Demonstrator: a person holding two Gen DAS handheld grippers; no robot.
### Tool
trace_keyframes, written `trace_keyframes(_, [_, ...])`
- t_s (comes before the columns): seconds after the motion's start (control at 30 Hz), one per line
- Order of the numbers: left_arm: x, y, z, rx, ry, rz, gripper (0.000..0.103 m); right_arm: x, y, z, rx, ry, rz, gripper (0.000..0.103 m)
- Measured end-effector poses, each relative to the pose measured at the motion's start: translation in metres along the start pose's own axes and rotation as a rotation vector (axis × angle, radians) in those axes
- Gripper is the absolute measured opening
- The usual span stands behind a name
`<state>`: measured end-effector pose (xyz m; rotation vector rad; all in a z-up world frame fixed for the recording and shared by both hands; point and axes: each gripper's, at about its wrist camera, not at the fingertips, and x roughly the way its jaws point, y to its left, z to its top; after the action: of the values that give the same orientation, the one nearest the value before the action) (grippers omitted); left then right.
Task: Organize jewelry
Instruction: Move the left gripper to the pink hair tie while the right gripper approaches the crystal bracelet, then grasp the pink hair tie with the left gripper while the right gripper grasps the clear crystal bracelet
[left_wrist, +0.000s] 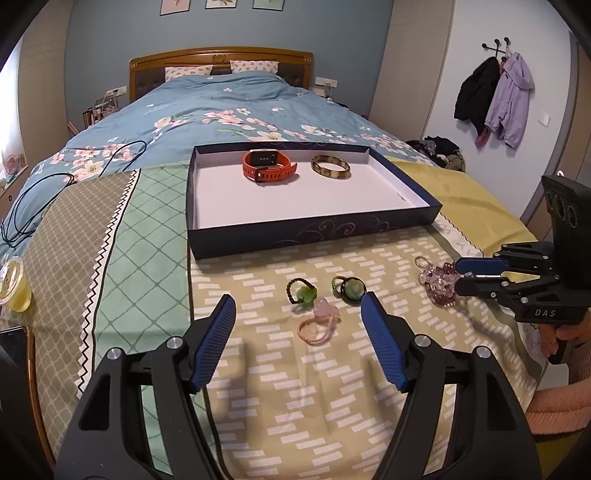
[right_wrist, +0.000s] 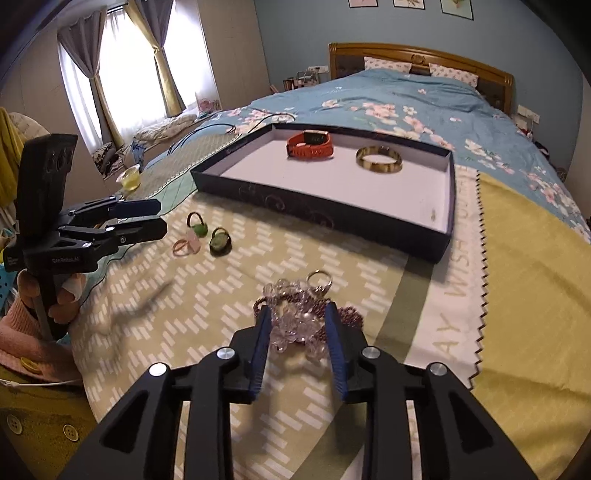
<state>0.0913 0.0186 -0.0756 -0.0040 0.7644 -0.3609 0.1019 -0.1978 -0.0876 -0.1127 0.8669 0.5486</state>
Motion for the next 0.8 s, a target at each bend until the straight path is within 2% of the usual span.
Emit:
trace_keyframes(0.07, [0.0, -0.002, 0.0, 0.01, 0.003, 0.0, 0.07, 0.001, 0.001, -0.001, 0.003, -0.002, 0.0, 0.035])
trace_keyframes(0.23, [0.004, -0.004, -0.001, 0.021, 0.017, -0.003, 0.07, 0.009, 0.01, 0.0, -0.033, 0.021, -0.015, 0.034])
trace_keyframes(0.3, [0.005, -0.005, 0.0, 0.022, 0.021, -0.004, 0.069, 0.011, 0.012, -0.001, -0.043, 0.024, -0.021, 0.024])
trace_keyframes(0.4, [0.008, -0.006, 0.0, 0.028, 0.033, -0.011, 0.067, 0.008, 0.013, 0.0, -0.045, 0.01, -0.027, 0.021])
trace_keyframes(0.7, [0.025, -0.015, 0.001, 0.059, 0.099, -0.044, 0.054, -0.006, 0.008, 0.007, -0.005, -0.045, 0.007, 0.02])
trace_keyframes(0.77, [0.029, -0.016, 0.001, 0.057, 0.118, -0.044, 0.047, -0.009, 0.006, 0.01, 0.009, -0.059, 0.019, 0.021])
trace_keyframes(0.8, [0.032, -0.015, 0.001, 0.049, 0.133, -0.053, 0.039, -0.01, 0.005, 0.012, 0.016, -0.065, 0.027, 0.02])
